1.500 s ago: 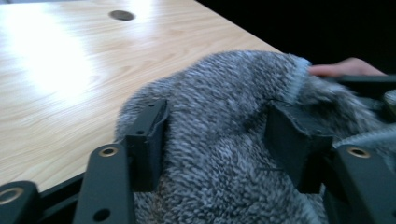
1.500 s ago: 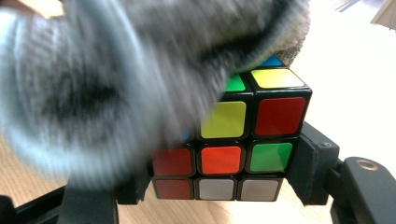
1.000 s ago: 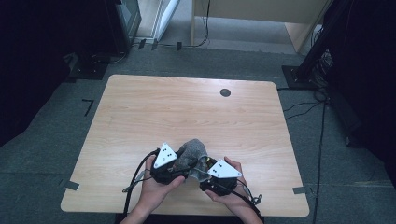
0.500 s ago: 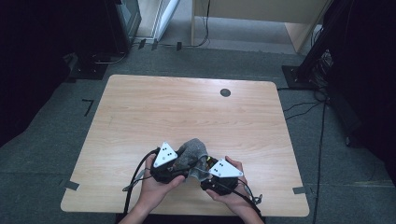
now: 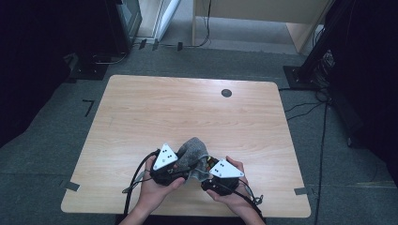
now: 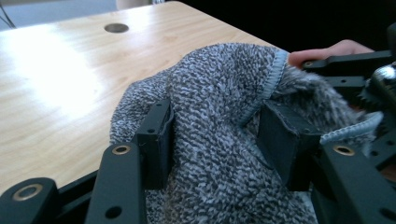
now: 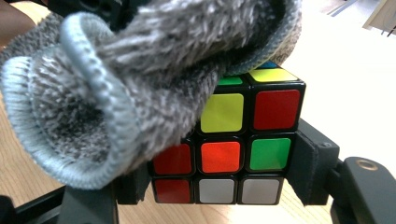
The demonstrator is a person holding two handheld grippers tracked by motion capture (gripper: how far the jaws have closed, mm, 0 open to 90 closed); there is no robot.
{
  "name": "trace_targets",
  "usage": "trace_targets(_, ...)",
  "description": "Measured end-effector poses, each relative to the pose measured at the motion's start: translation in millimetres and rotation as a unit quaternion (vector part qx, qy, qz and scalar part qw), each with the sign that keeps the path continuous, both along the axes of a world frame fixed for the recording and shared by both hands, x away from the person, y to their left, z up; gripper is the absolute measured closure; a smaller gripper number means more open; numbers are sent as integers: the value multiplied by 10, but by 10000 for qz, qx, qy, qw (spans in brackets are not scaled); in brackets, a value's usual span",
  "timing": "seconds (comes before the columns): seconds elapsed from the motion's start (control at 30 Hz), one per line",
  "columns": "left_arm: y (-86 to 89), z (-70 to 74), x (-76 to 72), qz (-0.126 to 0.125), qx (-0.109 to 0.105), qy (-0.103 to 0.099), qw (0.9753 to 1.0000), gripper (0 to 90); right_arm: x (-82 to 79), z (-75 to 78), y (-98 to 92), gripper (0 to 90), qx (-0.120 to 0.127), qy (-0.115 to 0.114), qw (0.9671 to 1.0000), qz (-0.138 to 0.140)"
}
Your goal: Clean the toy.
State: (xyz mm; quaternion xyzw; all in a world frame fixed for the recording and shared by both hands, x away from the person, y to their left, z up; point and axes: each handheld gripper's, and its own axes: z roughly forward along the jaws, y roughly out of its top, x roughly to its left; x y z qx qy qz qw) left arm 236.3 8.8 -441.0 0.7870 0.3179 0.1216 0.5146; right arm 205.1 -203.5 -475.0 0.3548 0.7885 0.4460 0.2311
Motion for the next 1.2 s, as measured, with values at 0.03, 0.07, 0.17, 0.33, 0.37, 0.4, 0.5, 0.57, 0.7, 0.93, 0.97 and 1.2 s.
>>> trace_targets(0.03,27,-12,27,25,-14,63,10000,467,-5,10,-1,343,2,1,10000,-14)
trace_targets(0.07,61,-32,61,142,-2,123,9998,467,-6,15,-2,344,-23,-36,10000,-3)
trace_targets(0.17,124,-74,118,416,61,312,9986,473,-12,11,0,343,-19,-13,10000,-8)
trace_targets(0.33,118,-71,113,534,83,371,9978,491,-7,1,23,343,-32,2,10000,-15)
trace_targets(0.37,112,-62,104,501,37,372,9980,493,-9,5,20,343,-22,4,10000,-7)
trace_targets(0.4,101,-51,89,439,-39,383,9983,493,-9,9,13,343,-14,-7,10000,-6)
trace_targets(0.5,19,-2,9,149,-101,222,9996,476,-4,17,0,343,45,-6,10000,-4)
trace_targets(0.57,-29,17,-20,237,125,69,9996,454,-6,12,6,343,47,35,10000,-16)
trace_targets(0.7,57,-35,85,521,138,303,9981,405,-15,14,4,343,-12,-6,10000,-33)
trace_targets(0.93,109,-55,110,568,-19,375,9977,451,-18,36,-7,343,92,-18,10000,-24)
trace_targets(0.97,91,-44,94,450,-86,355,9983,451,-13,32,-7,343,86,-17,10000,-20)
trace_targets(1.2,52,-43,79,289,-88,239,9993,417,-11,29,-16,343,72,-13,10000,-45)
